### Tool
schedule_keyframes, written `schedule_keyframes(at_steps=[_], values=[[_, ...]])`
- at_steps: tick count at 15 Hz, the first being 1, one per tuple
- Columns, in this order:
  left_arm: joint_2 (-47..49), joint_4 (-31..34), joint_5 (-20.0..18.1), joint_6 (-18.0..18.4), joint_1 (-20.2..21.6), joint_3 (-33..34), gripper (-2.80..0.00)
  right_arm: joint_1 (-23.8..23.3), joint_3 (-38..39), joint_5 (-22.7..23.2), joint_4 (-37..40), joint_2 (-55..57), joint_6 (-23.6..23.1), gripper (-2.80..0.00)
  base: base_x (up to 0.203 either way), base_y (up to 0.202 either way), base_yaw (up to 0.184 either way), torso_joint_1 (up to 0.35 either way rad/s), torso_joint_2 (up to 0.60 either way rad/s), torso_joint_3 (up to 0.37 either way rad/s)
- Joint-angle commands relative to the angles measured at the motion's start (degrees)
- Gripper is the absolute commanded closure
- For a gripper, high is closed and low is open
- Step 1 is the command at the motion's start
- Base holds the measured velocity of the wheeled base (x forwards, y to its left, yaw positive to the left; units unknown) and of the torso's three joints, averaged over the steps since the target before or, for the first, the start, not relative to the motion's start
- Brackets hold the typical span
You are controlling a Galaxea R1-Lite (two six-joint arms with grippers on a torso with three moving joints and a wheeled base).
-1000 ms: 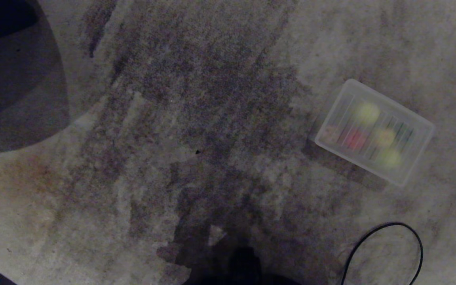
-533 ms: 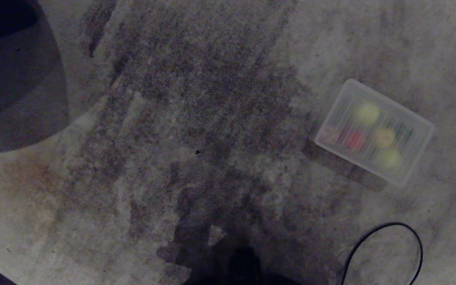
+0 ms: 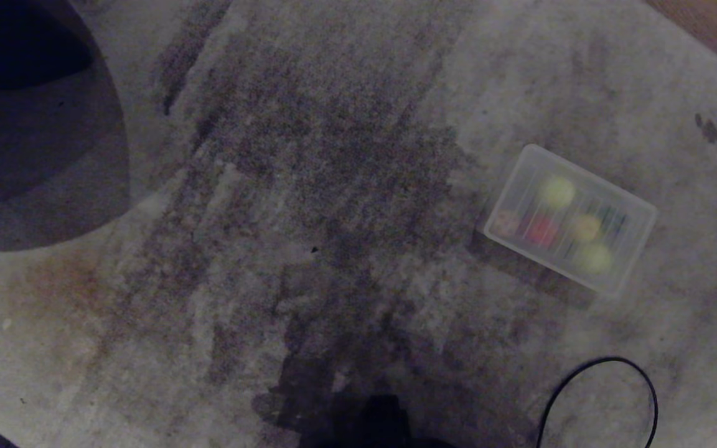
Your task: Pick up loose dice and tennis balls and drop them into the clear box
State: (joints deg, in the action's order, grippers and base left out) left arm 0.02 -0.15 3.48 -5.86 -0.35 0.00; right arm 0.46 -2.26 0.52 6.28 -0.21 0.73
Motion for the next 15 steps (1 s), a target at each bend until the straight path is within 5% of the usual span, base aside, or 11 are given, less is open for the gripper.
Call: schedule_keyframes(at_steps=[1, 15], values=[[0.06, -0.02, 0.00, 0.06, 0.00, 0.09, 0.00, -0.02, -0.03, 0.00, 0.05, 0.21, -0.03, 0.00, 0.000, 0.000, 0.000, 0.006, 0.00, 0.203], [0.06, 0.06, -0.05, 0.15, 0.00, 0.09, 0.00, 0.02, -0.03, 0.00, 0.05, 0.21, -0.12, 0.00, 0.000, 0.000, 0.000, 0.002, 0.00, 0.201]])
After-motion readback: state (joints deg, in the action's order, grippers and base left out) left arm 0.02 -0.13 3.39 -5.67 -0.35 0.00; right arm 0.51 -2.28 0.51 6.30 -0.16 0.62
